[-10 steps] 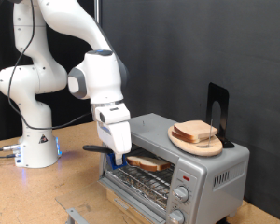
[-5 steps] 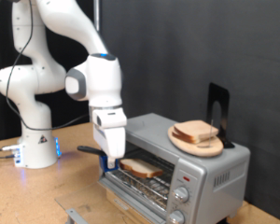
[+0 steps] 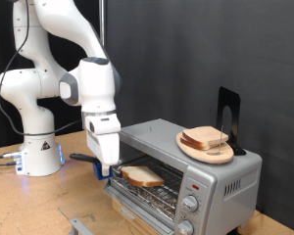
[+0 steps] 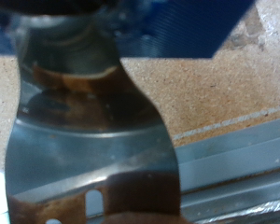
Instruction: Make a piece of toast with the oven
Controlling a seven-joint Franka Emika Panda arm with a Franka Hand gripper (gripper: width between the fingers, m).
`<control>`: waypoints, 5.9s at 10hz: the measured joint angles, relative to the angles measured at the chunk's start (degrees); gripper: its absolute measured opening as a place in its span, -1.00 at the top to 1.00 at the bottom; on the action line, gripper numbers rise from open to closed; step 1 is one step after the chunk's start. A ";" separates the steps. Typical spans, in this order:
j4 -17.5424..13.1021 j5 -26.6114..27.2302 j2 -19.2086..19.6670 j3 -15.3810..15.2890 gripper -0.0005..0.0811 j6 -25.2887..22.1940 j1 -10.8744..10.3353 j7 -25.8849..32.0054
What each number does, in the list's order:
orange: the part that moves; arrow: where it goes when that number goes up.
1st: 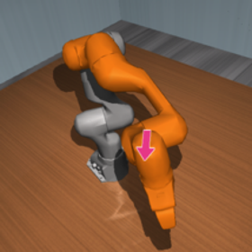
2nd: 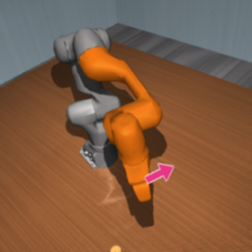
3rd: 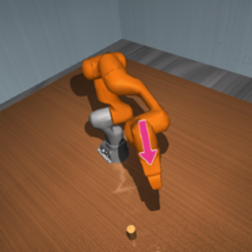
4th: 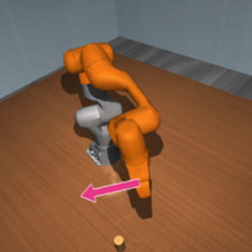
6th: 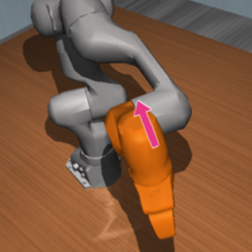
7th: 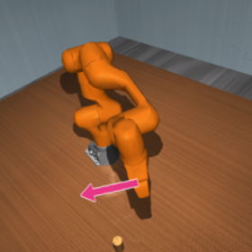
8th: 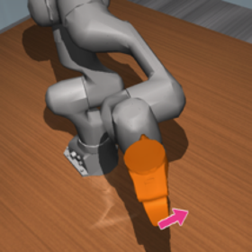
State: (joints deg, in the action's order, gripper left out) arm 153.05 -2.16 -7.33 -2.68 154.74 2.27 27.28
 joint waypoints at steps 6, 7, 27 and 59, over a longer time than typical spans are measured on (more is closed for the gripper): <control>1.57 0.67 -1.34 0.41 0.01 1.22 -0.02 -0.55; 1.44 0.68 -1.28 -0.14 0.01 1.25 -0.12 -1.94; 6.13 9.52 -4.09 3.85 0.01 0.05 -0.99 10.87; 2.97 31.51 -20.32 12.24 0.01 -22.48 1.31 16.14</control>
State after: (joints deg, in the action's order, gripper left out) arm 156.02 29.35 -27.65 9.56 132.27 3.58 43.42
